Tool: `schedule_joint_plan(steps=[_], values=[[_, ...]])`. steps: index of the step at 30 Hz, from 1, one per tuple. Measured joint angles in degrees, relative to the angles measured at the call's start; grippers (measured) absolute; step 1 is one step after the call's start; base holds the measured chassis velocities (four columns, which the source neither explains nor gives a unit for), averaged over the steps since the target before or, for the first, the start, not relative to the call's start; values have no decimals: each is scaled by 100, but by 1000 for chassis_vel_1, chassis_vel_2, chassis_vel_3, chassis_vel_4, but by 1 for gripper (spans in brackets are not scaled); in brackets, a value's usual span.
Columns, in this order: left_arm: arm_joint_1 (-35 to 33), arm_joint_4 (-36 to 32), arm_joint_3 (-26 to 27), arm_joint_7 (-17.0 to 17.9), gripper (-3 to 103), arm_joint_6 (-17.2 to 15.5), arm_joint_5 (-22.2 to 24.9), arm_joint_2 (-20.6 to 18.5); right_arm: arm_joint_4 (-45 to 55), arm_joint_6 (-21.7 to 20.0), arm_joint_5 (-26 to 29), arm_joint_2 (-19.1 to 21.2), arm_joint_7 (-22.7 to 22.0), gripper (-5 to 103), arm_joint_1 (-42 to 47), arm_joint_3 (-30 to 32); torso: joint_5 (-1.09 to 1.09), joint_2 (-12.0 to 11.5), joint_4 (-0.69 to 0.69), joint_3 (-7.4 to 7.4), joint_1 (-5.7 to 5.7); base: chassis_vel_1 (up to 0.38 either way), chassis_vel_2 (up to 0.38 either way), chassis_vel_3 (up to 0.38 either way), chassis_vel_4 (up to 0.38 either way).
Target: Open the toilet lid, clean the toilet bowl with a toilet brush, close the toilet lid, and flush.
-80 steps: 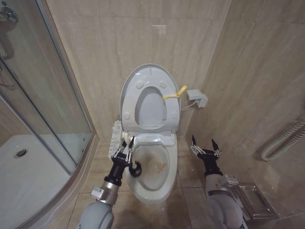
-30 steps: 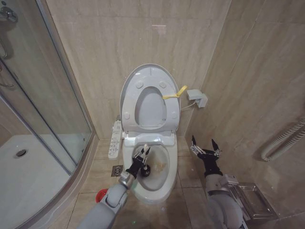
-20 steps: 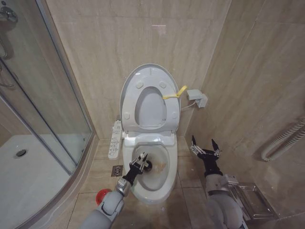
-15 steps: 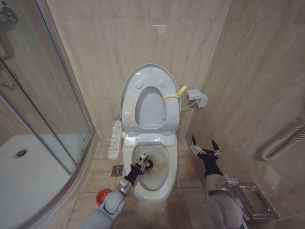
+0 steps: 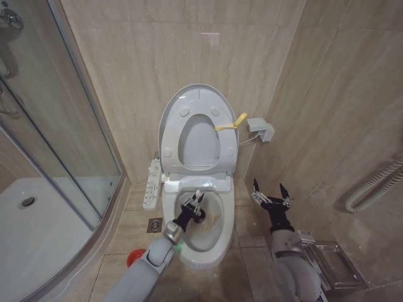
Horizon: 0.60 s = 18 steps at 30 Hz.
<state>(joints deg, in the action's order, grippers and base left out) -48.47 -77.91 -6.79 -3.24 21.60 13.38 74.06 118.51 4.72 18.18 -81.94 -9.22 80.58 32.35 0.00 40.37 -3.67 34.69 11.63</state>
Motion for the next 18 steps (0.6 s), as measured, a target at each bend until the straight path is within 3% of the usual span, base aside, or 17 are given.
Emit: schedule_joint_plan(steps=[9,18], values=[[50,-490,-161,5,18,-168,95,25,0,0,0,0,0,100,0,0,0,0,0,0,0,0,0,0,0],[198,477,-161,-196,18,124,63,325,0,0,0,0,0,100,0,0,-1,0,-1,0,0,0,0,0,0]])
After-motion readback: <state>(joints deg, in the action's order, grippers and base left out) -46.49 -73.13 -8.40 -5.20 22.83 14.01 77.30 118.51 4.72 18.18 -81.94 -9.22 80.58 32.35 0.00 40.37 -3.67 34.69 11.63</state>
